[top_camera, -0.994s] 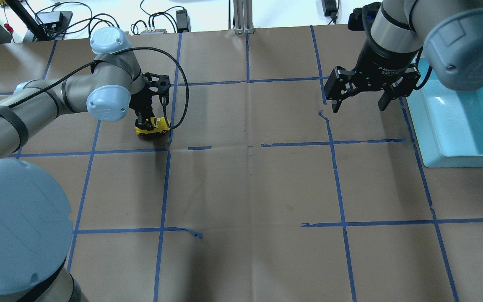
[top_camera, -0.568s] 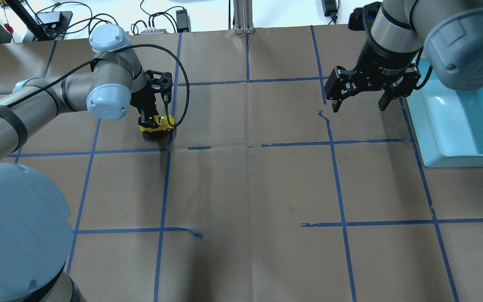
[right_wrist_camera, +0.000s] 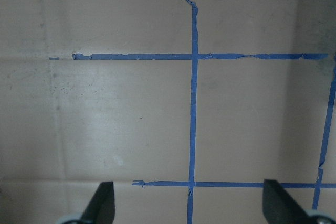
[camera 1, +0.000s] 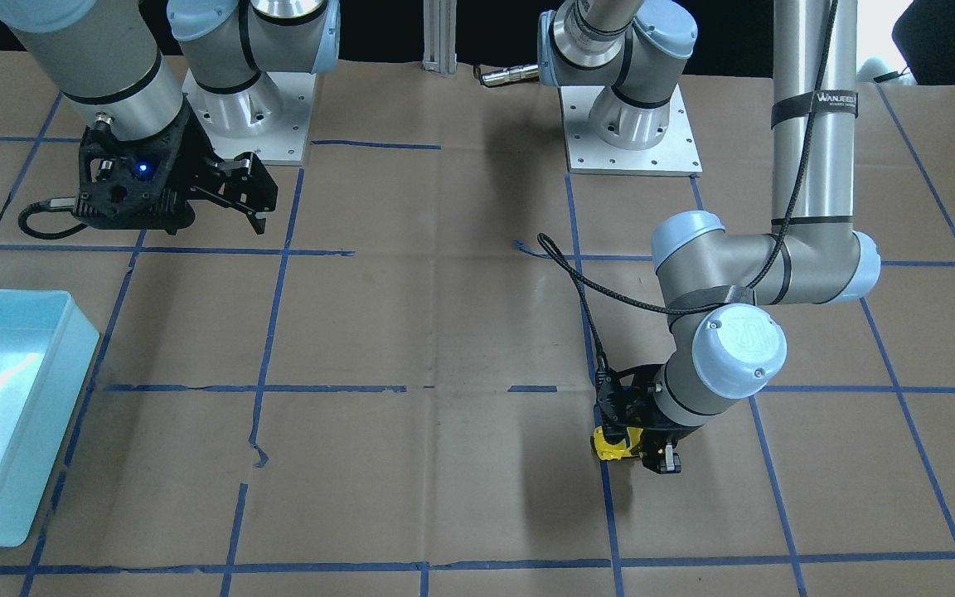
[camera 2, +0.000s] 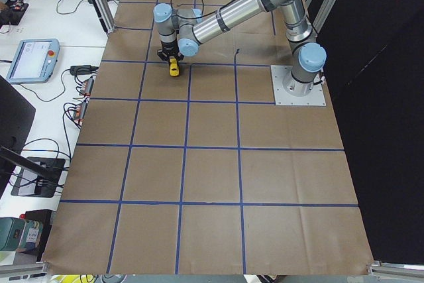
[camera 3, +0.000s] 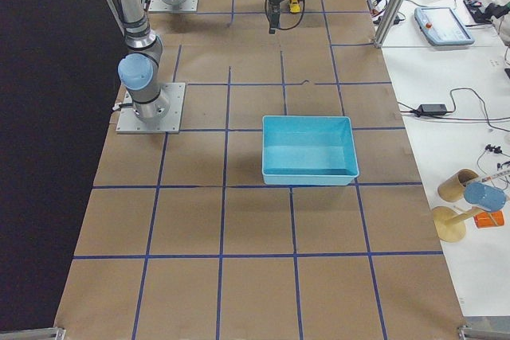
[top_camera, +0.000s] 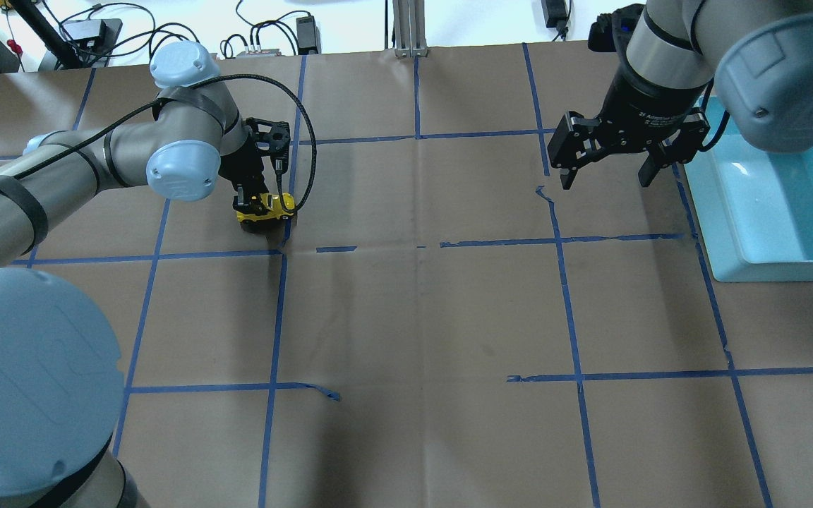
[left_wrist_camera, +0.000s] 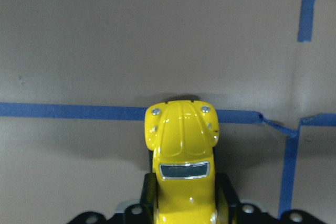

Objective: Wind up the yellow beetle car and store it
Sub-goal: 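Pull the gripped yellow car backward along the table with the left gripper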

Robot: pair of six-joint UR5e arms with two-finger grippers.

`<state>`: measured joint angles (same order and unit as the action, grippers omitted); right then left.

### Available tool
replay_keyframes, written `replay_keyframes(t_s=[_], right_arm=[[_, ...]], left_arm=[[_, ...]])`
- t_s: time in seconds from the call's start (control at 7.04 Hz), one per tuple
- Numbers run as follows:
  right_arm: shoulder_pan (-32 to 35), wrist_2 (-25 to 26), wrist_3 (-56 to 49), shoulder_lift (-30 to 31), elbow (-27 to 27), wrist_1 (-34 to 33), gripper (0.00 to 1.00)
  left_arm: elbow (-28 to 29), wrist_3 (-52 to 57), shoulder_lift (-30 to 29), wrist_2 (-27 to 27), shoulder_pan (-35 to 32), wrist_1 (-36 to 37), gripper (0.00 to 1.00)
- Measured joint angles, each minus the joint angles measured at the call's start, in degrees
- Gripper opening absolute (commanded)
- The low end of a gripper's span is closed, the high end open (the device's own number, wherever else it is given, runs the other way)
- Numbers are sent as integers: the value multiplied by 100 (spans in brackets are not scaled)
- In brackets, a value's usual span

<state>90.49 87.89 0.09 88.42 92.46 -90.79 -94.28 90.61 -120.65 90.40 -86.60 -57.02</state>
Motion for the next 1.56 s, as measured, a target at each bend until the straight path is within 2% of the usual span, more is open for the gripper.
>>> replay_keyframes(t_s=[1.56], right_arm=[[46,-13,26,8,0,0,100]], left_arm=[[-94,748,-9,20,392,179,1]])
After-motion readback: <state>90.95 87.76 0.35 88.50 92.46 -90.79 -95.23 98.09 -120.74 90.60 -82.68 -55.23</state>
